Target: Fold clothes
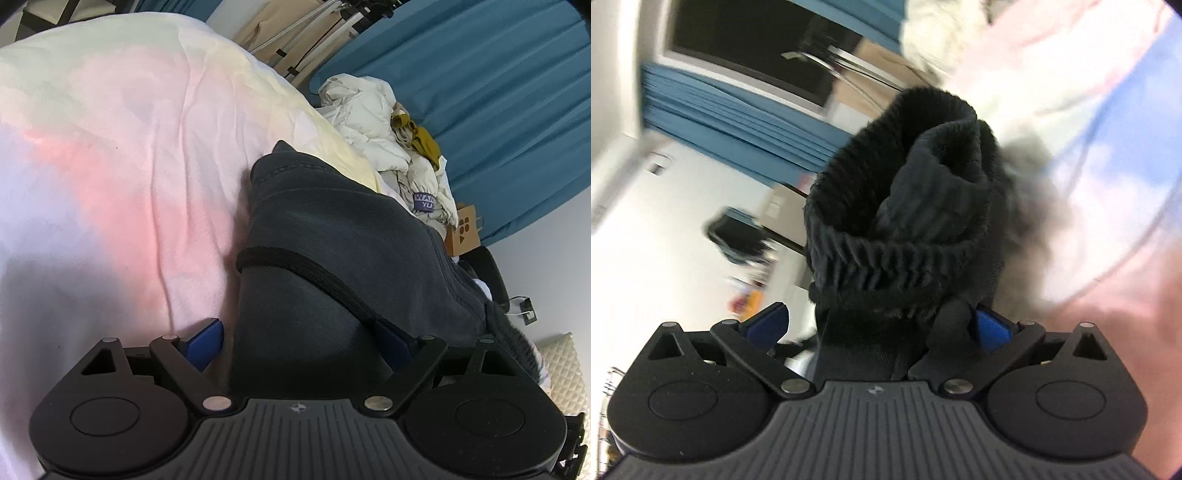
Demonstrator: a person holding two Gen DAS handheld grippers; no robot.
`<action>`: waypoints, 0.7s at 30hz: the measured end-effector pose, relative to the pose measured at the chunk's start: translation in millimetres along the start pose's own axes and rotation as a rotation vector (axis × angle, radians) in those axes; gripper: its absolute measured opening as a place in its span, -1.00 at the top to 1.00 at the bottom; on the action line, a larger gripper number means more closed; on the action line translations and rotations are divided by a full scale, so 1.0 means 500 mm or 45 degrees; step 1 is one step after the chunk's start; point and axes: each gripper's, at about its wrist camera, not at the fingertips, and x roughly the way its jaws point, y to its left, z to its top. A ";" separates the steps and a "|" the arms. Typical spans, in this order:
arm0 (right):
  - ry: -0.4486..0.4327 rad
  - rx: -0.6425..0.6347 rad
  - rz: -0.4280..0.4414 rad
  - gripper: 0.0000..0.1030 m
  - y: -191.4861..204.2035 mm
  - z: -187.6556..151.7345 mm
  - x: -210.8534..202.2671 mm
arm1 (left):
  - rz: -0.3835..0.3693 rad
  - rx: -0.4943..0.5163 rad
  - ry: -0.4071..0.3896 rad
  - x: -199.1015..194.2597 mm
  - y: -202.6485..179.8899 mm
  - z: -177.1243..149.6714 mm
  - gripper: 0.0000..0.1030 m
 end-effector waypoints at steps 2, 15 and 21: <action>0.003 0.015 -0.013 -1.00 -0.004 0.002 0.004 | -0.011 -0.010 0.007 0.002 0.002 -0.001 -0.71; 0.110 0.027 -0.284 -1.00 -0.037 -0.016 0.064 | 0.002 0.035 0.014 0.015 -0.006 -0.007 -0.68; -0.020 -0.048 0.004 -0.98 0.021 -0.013 0.024 | -0.009 0.010 0.007 0.012 -0.004 -0.003 -0.58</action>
